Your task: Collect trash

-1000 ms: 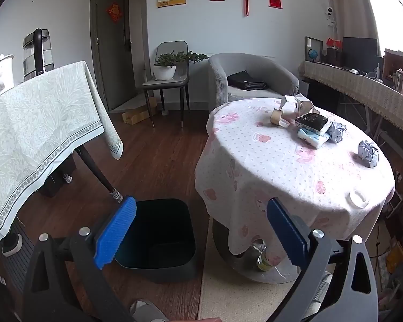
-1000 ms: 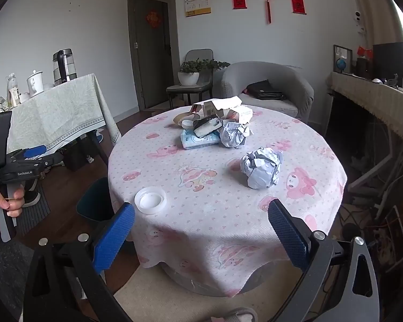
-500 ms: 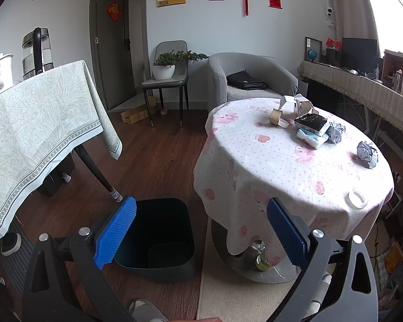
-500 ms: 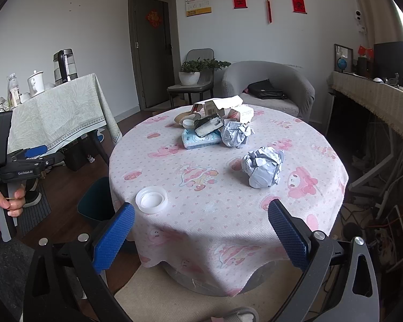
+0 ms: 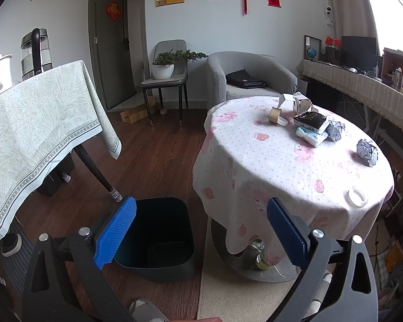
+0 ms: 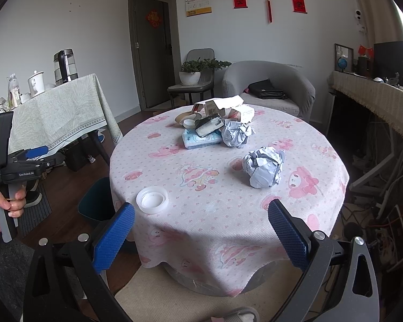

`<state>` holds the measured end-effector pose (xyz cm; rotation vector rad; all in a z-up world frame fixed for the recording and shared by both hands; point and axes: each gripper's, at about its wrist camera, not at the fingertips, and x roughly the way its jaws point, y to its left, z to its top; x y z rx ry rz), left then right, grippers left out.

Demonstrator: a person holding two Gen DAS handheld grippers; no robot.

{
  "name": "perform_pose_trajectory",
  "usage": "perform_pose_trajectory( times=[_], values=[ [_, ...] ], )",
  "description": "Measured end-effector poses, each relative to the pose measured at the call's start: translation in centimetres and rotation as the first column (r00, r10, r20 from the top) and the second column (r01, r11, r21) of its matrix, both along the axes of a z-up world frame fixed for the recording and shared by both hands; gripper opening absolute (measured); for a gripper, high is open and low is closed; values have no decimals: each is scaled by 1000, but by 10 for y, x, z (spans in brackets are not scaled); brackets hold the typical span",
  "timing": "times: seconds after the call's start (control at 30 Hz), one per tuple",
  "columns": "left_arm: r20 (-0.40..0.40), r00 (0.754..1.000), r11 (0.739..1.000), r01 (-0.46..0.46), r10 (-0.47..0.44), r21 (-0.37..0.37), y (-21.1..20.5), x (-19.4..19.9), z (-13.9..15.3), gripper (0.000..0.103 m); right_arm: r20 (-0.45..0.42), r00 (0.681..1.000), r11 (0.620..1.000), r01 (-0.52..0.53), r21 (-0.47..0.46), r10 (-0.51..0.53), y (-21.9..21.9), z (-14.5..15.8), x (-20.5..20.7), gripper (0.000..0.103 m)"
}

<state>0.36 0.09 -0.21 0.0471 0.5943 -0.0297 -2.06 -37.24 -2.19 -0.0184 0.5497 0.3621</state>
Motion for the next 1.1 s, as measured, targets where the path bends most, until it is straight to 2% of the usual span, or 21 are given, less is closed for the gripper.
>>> perform_pose_trajectory(
  times=[1.1],
  values=[
    [3, 1000, 1000, 1, -1, 5, -4, -2, 1, 100, -2, 1000, 1000, 1, 4, -1, 1, 0, 0, 100]
  ],
)
